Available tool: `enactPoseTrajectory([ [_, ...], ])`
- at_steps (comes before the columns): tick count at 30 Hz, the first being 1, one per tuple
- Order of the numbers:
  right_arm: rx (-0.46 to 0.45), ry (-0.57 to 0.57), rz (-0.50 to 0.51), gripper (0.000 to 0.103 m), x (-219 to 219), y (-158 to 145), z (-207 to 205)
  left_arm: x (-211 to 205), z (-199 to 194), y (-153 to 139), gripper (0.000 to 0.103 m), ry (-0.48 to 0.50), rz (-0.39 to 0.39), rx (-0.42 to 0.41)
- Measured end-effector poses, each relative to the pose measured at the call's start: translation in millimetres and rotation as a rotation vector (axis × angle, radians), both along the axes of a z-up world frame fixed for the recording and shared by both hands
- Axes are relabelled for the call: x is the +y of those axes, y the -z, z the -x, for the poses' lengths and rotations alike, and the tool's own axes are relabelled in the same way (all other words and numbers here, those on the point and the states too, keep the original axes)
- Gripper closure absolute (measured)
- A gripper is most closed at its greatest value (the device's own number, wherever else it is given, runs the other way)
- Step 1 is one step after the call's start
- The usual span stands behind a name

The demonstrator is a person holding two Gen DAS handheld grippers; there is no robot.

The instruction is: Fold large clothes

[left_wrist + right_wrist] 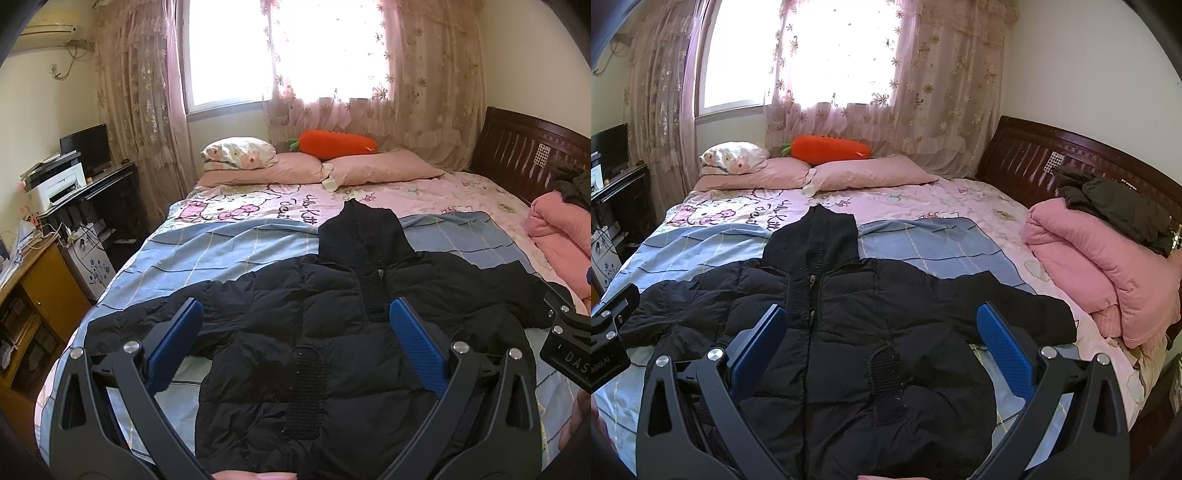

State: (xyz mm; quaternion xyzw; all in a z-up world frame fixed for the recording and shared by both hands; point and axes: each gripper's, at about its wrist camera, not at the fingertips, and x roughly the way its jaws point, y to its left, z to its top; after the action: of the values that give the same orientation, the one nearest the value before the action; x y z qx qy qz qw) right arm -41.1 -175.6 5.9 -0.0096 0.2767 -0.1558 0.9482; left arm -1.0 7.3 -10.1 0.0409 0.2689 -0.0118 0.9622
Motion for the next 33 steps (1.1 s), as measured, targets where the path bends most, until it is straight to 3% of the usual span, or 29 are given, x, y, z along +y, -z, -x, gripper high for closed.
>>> enactPoseTrajectory([
  [33, 0.02, -0.012, -0.007, 0.001, 3.8, -1.4, -0.2, 2.1, -2.0, 3.2, 0.002, 0.0, -0.002, 0.032],
])
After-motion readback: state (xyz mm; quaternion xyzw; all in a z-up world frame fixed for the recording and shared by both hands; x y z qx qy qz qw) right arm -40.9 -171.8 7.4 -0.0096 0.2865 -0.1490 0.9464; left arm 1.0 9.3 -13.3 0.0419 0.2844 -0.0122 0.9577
